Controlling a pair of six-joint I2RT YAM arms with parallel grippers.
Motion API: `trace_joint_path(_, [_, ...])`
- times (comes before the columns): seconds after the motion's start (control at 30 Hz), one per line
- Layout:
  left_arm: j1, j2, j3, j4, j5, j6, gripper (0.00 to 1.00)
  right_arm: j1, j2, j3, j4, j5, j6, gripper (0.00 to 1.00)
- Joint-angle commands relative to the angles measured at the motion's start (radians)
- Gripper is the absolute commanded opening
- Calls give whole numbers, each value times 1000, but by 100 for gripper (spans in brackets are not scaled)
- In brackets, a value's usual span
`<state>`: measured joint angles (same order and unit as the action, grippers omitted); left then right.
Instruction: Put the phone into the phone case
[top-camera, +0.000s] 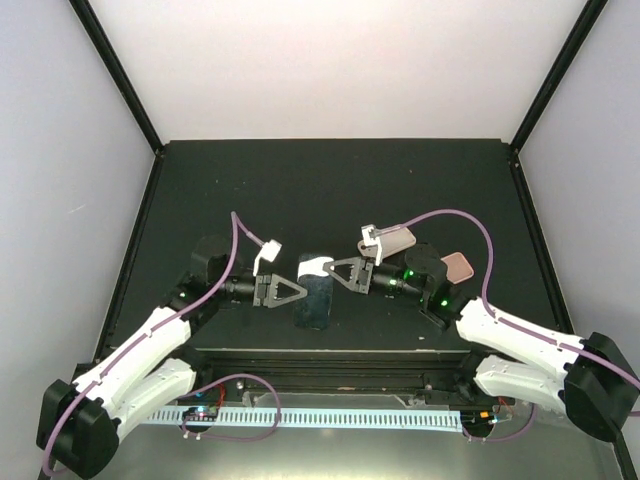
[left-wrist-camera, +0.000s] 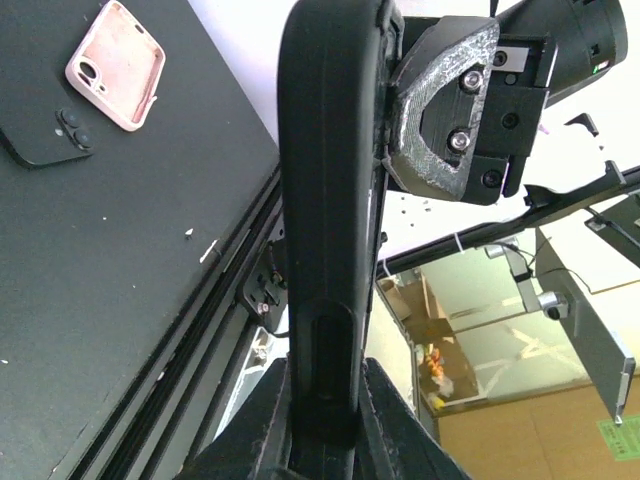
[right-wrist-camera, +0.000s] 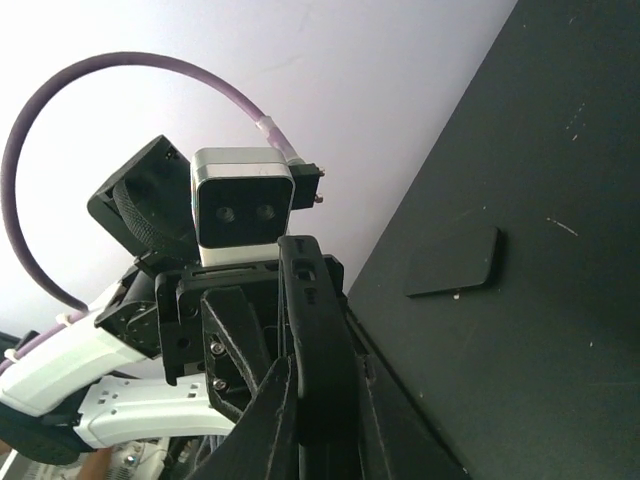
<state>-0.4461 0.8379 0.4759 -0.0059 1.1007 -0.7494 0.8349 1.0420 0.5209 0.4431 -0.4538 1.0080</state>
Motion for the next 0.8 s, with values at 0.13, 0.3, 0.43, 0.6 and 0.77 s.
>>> trace_joint_path(0.13, [9, -8, 19, -20, -78, -66, 2, -8, 13, 67, -33, -61, -124, 34])
trace_joint_path(0.3, [9, -28, 16, 119, -114, -162, 2, -9, 20, 19, 11, -103, -53, 60])
trace_joint_path(0.43, [9, -27, 19, 206, -168, -204, 2, -9, 26, -36, 83, -138, -3, 62])
trace_joint_path(0.6, [9, -24, -9, 298, -219, -249, 2, -7, 60, -62, 128, -200, 27, 58])
trace_joint_path(0.77, [9, -24, -25, 318, -268, -259, 2, -7, 93, -83, 195, -250, 66, 47])
